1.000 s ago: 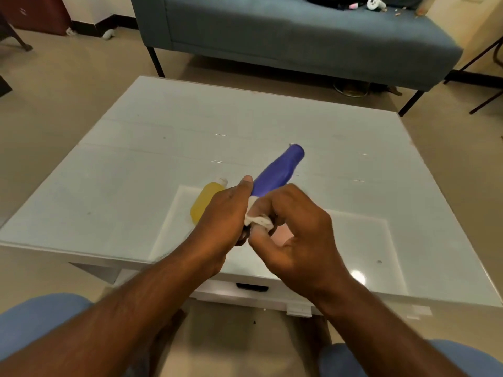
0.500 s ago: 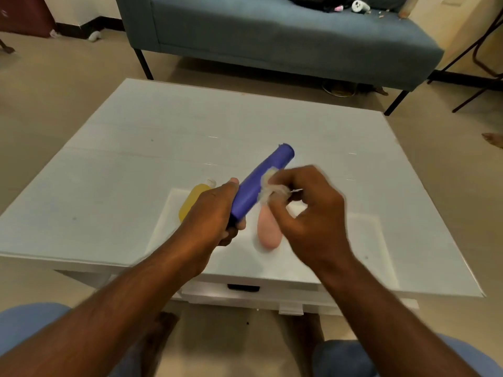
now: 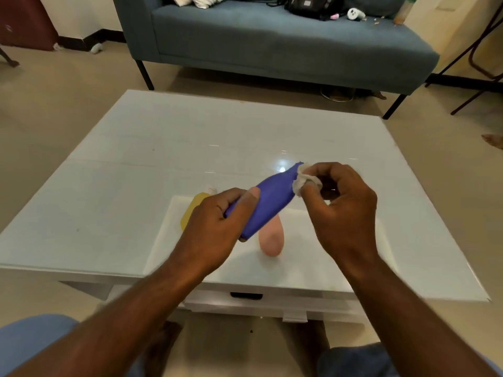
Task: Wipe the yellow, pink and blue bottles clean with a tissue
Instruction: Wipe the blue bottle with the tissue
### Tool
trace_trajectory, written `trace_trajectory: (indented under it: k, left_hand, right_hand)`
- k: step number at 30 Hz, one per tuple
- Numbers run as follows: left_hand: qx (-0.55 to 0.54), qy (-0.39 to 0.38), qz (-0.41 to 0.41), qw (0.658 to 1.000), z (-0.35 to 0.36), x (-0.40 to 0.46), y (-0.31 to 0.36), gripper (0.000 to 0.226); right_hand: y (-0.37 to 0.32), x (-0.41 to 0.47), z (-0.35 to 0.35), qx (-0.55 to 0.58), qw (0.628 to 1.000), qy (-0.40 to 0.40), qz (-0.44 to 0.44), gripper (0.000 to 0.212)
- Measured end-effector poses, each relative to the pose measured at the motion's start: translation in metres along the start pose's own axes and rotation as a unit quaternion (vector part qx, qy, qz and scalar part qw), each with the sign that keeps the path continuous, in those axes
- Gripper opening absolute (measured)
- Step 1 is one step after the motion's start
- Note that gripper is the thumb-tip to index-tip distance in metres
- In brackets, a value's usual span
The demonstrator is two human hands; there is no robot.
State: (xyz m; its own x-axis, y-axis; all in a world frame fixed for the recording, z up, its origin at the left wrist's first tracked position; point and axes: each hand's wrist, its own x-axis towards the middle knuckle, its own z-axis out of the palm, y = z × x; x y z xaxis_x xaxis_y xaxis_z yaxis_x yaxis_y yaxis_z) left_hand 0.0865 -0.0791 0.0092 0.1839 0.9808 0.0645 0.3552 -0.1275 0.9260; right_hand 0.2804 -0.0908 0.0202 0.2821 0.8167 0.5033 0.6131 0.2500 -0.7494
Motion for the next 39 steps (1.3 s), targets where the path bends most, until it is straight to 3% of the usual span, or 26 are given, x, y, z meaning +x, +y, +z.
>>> trace_trajectory:
  k: [2, 6, 8, 12, 18, 22, 24, 27, 29, 35, 37, 39]
  left_hand:
    - [0.032, 0.023, 0.034, 0.999, 0.002, 0.001, 0.0, 0.04]
    - [0.081, 0.054, 0.108, 0.989, 0.0, 0.002, -0.005, 0.045]
    - [0.087, 0.067, 0.112, 0.988, 0.001, 0.0, -0.006, 0.051]
    - [0.101, 0.071, 0.145, 0.982, 0.0, 0.0, -0.003, 0.041]
    - [0.133, 0.043, 0.172, 0.975, -0.004, 0.005, -0.008, 0.053]
    - [0.208, 0.042, 0.177, 0.961, -0.007, 0.007, -0.012, 0.058]
    - [0.221, 0.041, 0.176, 0.958, -0.006, 0.006, -0.013, 0.055]
    - [0.199, 0.041, 0.196, 0.959, -0.006, 0.005, -0.01, 0.027]
    - [0.185, 0.036, 0.21, 0.959, -0.009, 0.006, -0.01, 0.025]
    - [0.262, 0.059, 0.216, 0.939, -0.012, 0.006, -0.01, 0.052]
    - [0.277, 0.053, 0.224, 0.933, -0.011, 0.004, -0.009, 0.05]
    - [0.285, 0.053, 0.227, 0.93, -0.011, 0.004, -0.009, 0.032]
  right_hand:
    - [-0.006, -0.007, 0.001, 0.01, 1.0, -0.015, -0.023, 0.013]
    - [-0.023, -0.036, 0.017, 0.008, 0.984, -0.141, -0.111, 0.011]
    - [-0.017, -0.028, 0.016, 0.004, 0.989, -0.118, -0.089, 0.012]
    - [0.005, 0.0, 0.0, -0.073, 0.997, -0.027, -0.007, 0.015]
    - [-0.017, -0.026, 0.01, 0.018, 0.991, -0.114, -0.075, 0.018]
    - [0.0, -0.006, 0.001, 0.001, 1.0, -0.027, 0.006, 0.019]
    - [-0.005, -0.009, 0.001, -0.008, 0.999, -0.034, -0.021, 0.02]
    - [-0.026, -0.034, 0.012, -0.008, 0.982, -0.126, -0.141, 0.023]
    - [-0.031, -0.042, 0.017, -0.022, 0.968, -0.16, -0.191, 0.022]
    - [0.001, -0.005, -0.002, -0.044, 0.999, -0.025, -0.011, 0.026]
    - [-0.002, -0.012, 0.001, -0.049, 0.998, -0.039, -0.031, 0.022]
    - [-0.017, -0.029, 0.009, -0.046, 0.989, -0.091, -0.11, 0.022]
